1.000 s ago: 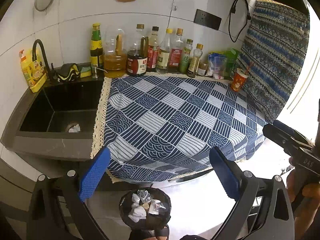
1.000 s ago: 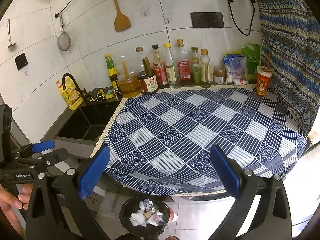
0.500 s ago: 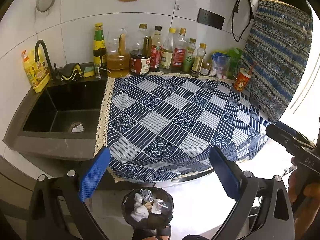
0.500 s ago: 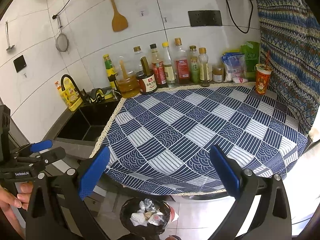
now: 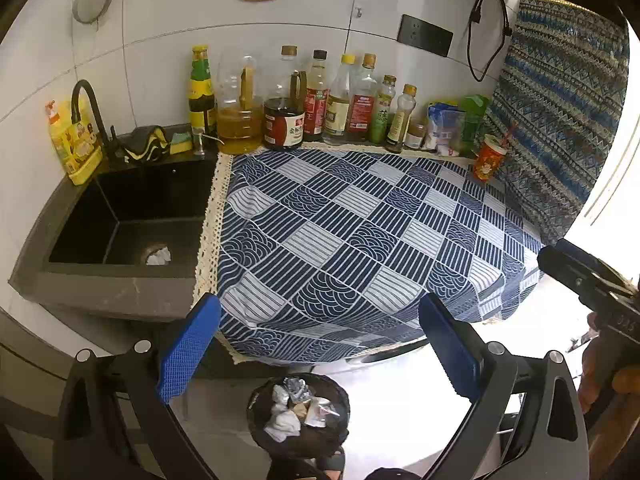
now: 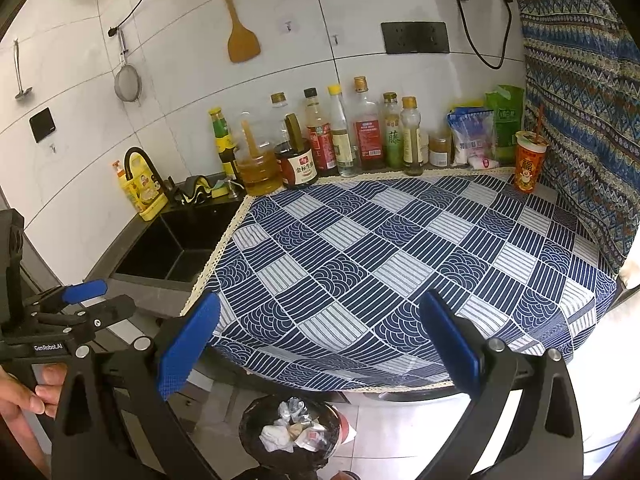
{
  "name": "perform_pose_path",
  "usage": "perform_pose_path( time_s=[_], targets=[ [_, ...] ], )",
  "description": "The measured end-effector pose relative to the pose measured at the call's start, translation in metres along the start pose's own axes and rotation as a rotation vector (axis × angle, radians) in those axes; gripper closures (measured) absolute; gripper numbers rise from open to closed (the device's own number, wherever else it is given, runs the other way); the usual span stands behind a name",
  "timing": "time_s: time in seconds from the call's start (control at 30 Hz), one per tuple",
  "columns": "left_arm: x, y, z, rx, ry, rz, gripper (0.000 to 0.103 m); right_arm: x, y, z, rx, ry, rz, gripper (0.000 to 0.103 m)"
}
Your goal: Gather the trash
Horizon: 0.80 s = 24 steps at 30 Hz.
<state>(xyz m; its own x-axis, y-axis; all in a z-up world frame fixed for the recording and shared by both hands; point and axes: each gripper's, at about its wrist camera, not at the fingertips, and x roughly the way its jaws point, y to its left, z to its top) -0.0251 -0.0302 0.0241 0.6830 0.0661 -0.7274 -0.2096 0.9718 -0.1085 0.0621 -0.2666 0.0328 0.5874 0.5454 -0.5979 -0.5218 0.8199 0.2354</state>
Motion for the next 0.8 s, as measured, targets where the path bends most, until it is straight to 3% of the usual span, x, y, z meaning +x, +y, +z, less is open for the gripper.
perform_pose_path(
  time_s=[0.8],
  targets=[
    [0.000,-0.011,0.000,-0.001,0.017,-0.020,0.007,-0.004,-0.009,-0.005,0.008,0.004,-0.007,0.004]
  ],
)
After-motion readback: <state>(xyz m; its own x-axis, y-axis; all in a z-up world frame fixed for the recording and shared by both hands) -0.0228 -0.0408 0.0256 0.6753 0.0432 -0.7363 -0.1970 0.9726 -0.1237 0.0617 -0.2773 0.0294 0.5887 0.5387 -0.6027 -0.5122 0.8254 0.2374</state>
